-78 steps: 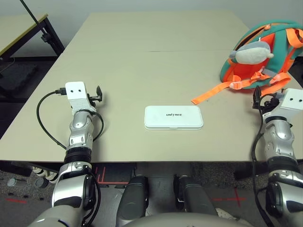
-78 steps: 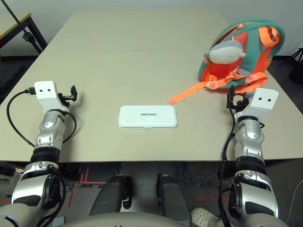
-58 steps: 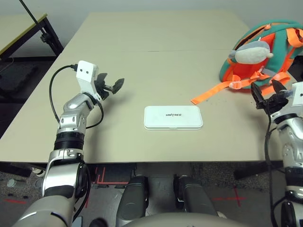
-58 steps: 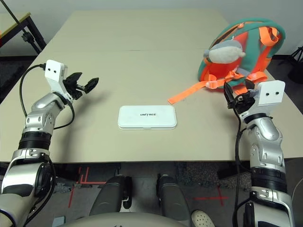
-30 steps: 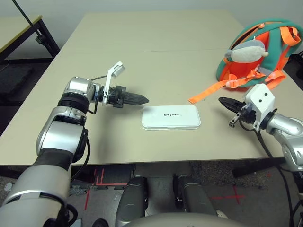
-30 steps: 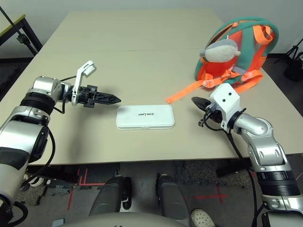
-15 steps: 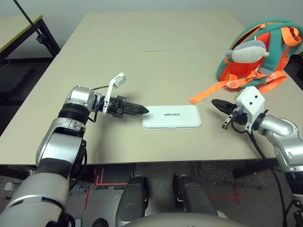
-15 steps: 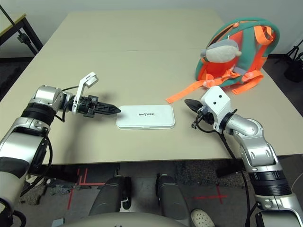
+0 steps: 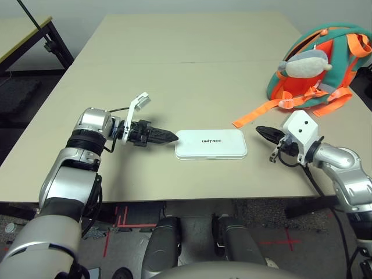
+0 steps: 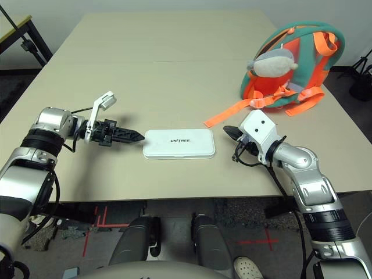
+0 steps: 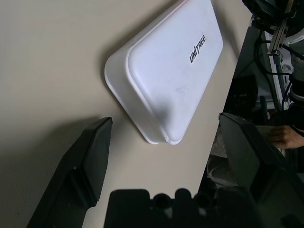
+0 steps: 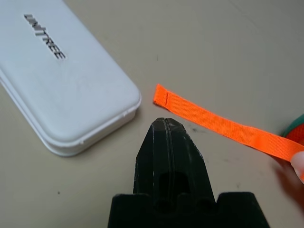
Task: Put the pencil case into the backpack and zip it.
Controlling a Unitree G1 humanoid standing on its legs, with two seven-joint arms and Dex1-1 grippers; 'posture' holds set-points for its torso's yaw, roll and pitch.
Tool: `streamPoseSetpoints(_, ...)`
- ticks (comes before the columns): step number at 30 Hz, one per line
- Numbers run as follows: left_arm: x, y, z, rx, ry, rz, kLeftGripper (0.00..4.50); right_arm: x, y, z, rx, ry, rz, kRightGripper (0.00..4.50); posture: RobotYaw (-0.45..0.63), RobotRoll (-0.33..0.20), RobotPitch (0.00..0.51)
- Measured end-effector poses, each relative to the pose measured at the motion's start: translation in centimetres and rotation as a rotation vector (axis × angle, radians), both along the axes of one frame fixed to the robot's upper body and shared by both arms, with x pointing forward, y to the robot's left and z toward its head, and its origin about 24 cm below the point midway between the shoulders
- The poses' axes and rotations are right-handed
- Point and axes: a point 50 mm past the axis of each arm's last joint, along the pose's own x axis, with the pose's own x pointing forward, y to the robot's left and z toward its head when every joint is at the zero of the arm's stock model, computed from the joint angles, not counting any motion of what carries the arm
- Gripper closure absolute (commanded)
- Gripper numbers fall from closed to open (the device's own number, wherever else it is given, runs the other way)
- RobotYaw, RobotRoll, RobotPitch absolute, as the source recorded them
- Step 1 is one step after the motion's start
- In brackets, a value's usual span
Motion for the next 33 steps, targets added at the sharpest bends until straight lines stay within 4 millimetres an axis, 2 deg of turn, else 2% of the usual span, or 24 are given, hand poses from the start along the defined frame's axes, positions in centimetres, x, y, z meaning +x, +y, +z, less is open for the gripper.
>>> streamPoseSetpoints(10,-0.1,-0.2,-0.6,0.007,0.026,0.025,0.0,-0.2,-0.6,-2.1,-0.171,0.099,0.037,4.49,0.03,0.0,0.131)
streamPoseSetpoints(17,-0.2,-0.2,-0.6,0.007,0.026,0.025,0.0,0.1,0.1,-2.6,-0.207,0.117,0.079,4.49,0.03,0.0,0.128)
streamPoseSetpoints(24,-0.2,-0.1,-0.6,0.006,0.03,0.029,0.0,1.0,2.7,-2.5,-0.195,0.088,0.166,4.49,0.04,0.0,0.12)
streamPoseSetpoints(33,-0.4,0.1,-0.8,-0.002,0.038,0.047,0.0,1.8,4.7,-2.6,-0.198,0.084,0.224,4.49,0.04,0.0,0.121)
